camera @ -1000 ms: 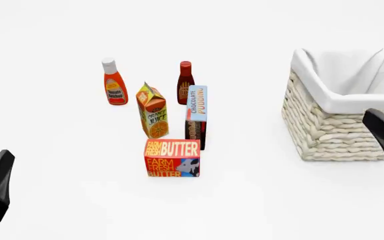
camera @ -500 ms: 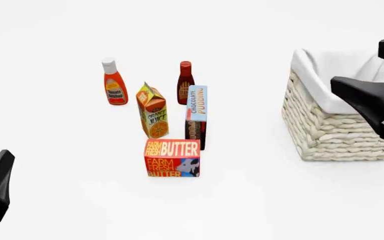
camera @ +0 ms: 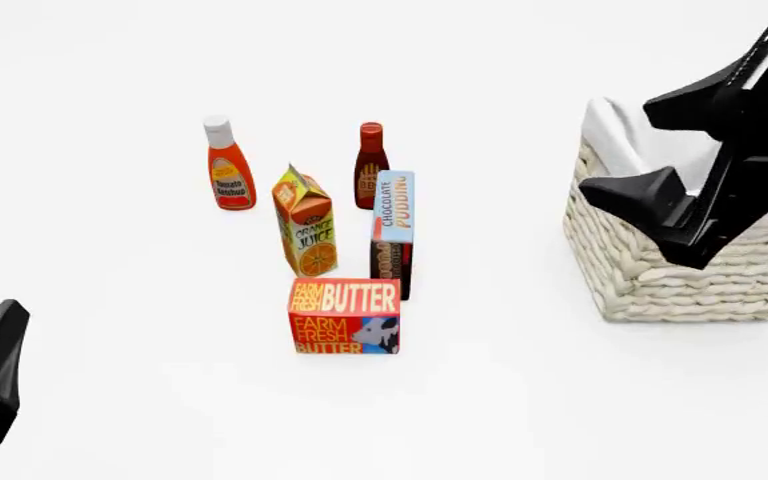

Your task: Pick the butter and place it in the basket.

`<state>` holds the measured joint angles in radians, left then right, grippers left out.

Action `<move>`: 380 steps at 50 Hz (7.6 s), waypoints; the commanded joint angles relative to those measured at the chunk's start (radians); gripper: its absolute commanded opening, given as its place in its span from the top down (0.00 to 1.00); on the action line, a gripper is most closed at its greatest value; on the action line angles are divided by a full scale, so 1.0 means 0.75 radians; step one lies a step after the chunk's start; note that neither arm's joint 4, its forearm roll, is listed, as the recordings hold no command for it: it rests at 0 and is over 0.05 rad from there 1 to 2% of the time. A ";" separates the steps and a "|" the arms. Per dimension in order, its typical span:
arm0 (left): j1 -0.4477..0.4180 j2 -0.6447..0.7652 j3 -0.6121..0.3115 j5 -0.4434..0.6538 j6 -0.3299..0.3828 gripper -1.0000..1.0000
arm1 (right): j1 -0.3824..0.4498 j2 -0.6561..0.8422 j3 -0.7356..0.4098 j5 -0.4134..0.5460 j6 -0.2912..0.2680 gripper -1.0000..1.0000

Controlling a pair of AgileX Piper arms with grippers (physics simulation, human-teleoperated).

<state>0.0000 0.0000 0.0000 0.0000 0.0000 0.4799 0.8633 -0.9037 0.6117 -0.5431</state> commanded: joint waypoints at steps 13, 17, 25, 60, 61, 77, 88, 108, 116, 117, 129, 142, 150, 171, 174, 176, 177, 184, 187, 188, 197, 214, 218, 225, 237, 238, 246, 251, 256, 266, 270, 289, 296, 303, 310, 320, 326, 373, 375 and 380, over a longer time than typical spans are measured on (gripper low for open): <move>0.000 0.000 0.000 0.000 0.000 0.00 | 0.015 0.162 -0.051 0.034 -0.139 0.00; 0.000 0.000 0.000 0.000 0.000 0.00 | 0.015 0.181 -0.058 0.032 -0.151 0.00; 0.000 0.000 0.000 0.000 0.000 0.00 | 0.024 0.206 -0.078 0.035 -0.166 0.00; 0.000 0.000 0.000 0.000 0.000 0.00 | 0.099 0.351 -0.134 0.016 -0.219 0.00; 0.000 0.000 0.000 0.000 0.000 0.00 | 0.099 0.351 -0.134 0.016 -0.219 0.00; 0.000 0.000 0.000 0.000 0.000 0.00 | 0.159 0.414 -0.177 0.030 -0.227 0.00; 0.000 0.000 0.000 0.000 0.000 0.00 | 0.217 0.523 -0.229 0.002 -0.222 0.00; 0.000 0.000 0.000 0.000 0.000 0.00 | 0.264 0.666 -0.309 -0.016 -0.213 0.00; 0.000 0.000 0.000 0.000 0.000 0.00 | 0.312 0.735 -0.340 -0.024 -0.209 0.00; 0.000 0.000 0.000 0.000 0.000 0.00 | 0.322 0.748 -0.351 -0.020 -0.208 0.00; 0.000 0.000 0.000 0.000 0.000 0.00 | 0.378 0.819 -0.403 -0.021 -0.191 0.00; 0.000 0.000 0.000 0.000 0.000 0.00 | 0.420 0.874 -0.429 -0.024 -0.170 0.00; 0.000 0.000 0.000 0.000 0.000 0.00 | 0.429 0.889 -0.442 -0.018 -0.173 0.00; 0.000 0.000 0.000 0.000 0.000 0.00 | 0.483 0.982 -0.490 -0.006 -0.148 0.00; 0.000 0.000 0.000 0.000 0.000 0.00 | 0.486 0.991 -0.497 -0.004 -0.147 0.00; 0.000 0.000 0.000 0.000 0.000 0.00 | 0.488 0.996 -0.502 -0.002 -0.145 0.00; 0.000 0.000 0.000 0.000 0.000 0.00 | 0.488 0.999 -0.503 -0.002 -0.145 0.00; 0.000 0.000 0.000 0.000 0.000 0.00 | 0.490 1.023 -0.517 -0.007 -0.143 0.00; 0.000 0.000 0.000 0.000 0.000 0.00 | 0.493 1.039 -0.532 -0.005 -0.136 0.00; 0.000 0.000 0.000 0.000 0.000 0.00 | 0.492 1.042 -0.531 -0.007 -0.137 0.00; 0.000 0.000 0.000 0.000 0.000 0.00 | 0.481 1.066 -0.542 -0.014 -0.139 0.00; 0.000 0.000 0.000 0.000 0.000 0.00 | 0.509 1.119 -0.578 -0.006 -0.109 0.00; 0.000 0.000 0.000 0.000 0.000 0.00 | 0.511 1.127 -0.582 -0.005 -0.106 0.00; 0.000 0.000 0.000 0.000 0.000 0.00 | 0.522 1.148 -0.601 0.000 -0.098 0.00; 0.000 0.000 0.000 0.000 0.000 0.00 | 0.516 1.174 -0.612 0.002 -0.098 0.00; 0.000 0.000 0.000 0.000 0.000 0.00 | 0.517 1.174 -0.612 0.003 -0.098 0.00; 0.000 0.000 0.000 0.000 0.000 0.00 | 0.510 1.188 -0.620 -0.003 -0.102 0.00; 0.000 0.000 0.000 0.000 0.000 0.00 | 0.500 1.195 -0.627 -0.004 -0.109 0.00; 0.000 0.000 0.000 0.000 0.000 0.00 | 0.502 1.206 -0.627 -0.007 -0.111 0.00; 0.000 0.000 0.000 0.000 0.000 0.00 | 0.497 1.229 -0.633 -0.017 -0.110 0.00; 0.000 0.000 0.000 0.000 0.000 0.00 | 0.499 1.237 -0.647 -0.010 -0.108 0.00; 0.000 0.000 0.000 0.000 0.000 0.00 | 0.520 1.279 -0.692 0.004 -0.093 0.00; 0.000 0.000 0.000 0.000 0.000 0.00 | 0.520 1.291 -0.701 0.002 -0.094 0.00; 0.000 0.000 0.000 0.000 0.000 0.00 | 0.528 1.301 -0.713 0.009 -0.088 0.00; 0.000 0.000 0.000 0.000 0.000 0.00 | 0.530 1.312 -0.718 0.007 -0.085 0.00; 0.000 0.000 0.000 0.000 0.000 0.00 | 0.535 1.325 -0.729 0.010 -0.080 0.00; 0.000 0.000 0.000 0.000 0.000 0.00 | 0.540 1.331 -0.734 0.011 -0.078 0.00; 0.000 0.000 0.000 0.000 0.000 0.00 | 0.532 1.389 -0.779 0.017 -0.085 0.00; 0.000 0.000 0.000 0.000 0.000 0.00 | 0.535 1.392 -0.782 0.020 -0.083 0.00; 0.000 0.000 0.000 0.000 0.000 0.00 | 0.537 1.402 -0.794 0.024 -0.080 0.00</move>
<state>0.0000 0.0000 0.0000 0.0000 0.0000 0.8809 1.9036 -1.4878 0.6265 -0.6043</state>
